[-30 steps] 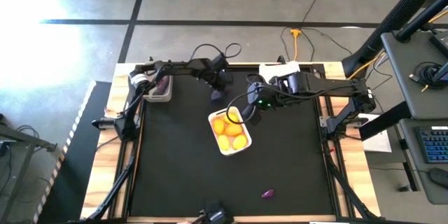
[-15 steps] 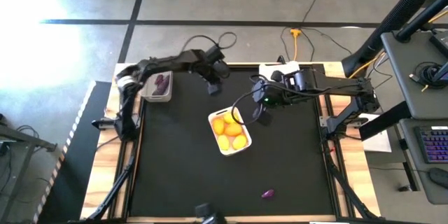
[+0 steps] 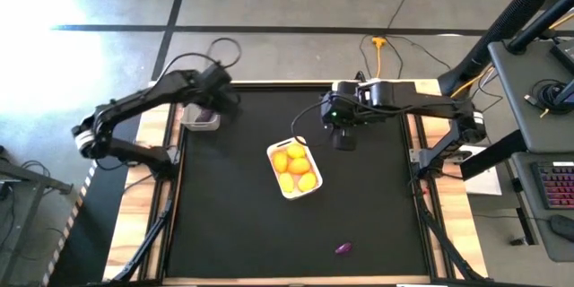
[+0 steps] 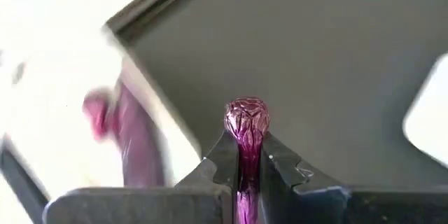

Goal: Sort produce into baskets
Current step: Put the eggplant into the gray bin

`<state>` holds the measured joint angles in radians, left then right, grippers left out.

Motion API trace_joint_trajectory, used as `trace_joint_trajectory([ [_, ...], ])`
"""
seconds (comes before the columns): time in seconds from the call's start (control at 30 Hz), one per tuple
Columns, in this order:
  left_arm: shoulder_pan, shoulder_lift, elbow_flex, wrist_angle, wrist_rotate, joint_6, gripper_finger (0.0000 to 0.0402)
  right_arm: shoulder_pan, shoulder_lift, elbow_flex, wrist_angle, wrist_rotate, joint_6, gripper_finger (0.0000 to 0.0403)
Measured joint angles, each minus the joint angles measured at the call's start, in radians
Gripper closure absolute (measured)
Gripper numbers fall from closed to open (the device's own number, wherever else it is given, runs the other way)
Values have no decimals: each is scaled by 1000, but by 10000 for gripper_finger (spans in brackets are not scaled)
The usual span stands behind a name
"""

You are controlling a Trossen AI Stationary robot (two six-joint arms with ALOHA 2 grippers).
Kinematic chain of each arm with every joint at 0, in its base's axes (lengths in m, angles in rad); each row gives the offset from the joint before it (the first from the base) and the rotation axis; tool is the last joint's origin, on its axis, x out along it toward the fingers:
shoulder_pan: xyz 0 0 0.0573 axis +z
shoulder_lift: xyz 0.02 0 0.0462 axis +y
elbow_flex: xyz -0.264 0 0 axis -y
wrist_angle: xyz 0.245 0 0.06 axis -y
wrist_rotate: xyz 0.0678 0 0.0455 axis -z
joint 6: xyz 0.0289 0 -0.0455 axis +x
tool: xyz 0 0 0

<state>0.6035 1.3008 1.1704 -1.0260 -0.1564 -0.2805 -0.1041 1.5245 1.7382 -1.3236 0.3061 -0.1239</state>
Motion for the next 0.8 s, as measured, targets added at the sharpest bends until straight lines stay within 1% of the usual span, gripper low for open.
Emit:
trace_joint_trajectory([
  [0.07, 36, -36, -53, -12, -12, -128, 390, -7, -4, -51, 58, -23, -15, 393],
  [0.1, 57, -45, -75, -10, -15, -184, 390, -8, -6, -83, 98, -54, -24, 393],
  [0.17, 95, -43, -110, -9, -43, -270, 390, -8, -8, -150, 185, -158, -25, 393],
  [0.23, 129, -19, -131, -14, -85, -317, 390, 5, -8, -211, 231, -272, -3, 393],
  [0.3, 169, 10, -145, -15, -102, -345, 387, 37, -13, -261, 210, -329, 37, 393],
  [0.4, 233, 74, -154, -7, -108, -359, 372, 106, -45, -317, 127, -334, 161, 393],
  [0.5, 297, 139, -154, 18, -150, -308, 345, 192, -97, -374, 104, -332, 371, 393],
  [0.6, 359, 201, -153, 80, -159, -219, 320, 303, -154, -430, 141, -329, 651, 393],
  [0.63, 370, 219, -146, 91, -164, -219, 313, 346, -169, -446, 163, -328, 753, 393],
  [0.7, 372, 250, -132, 123, -189, -209, 301, 439, -192, -471, 217, -294, 974, 393],
  [0.8, 368, 292, -122, 175, -189, -135, 287, 581, -196, -486, 318, -209, 1246, 393],
])
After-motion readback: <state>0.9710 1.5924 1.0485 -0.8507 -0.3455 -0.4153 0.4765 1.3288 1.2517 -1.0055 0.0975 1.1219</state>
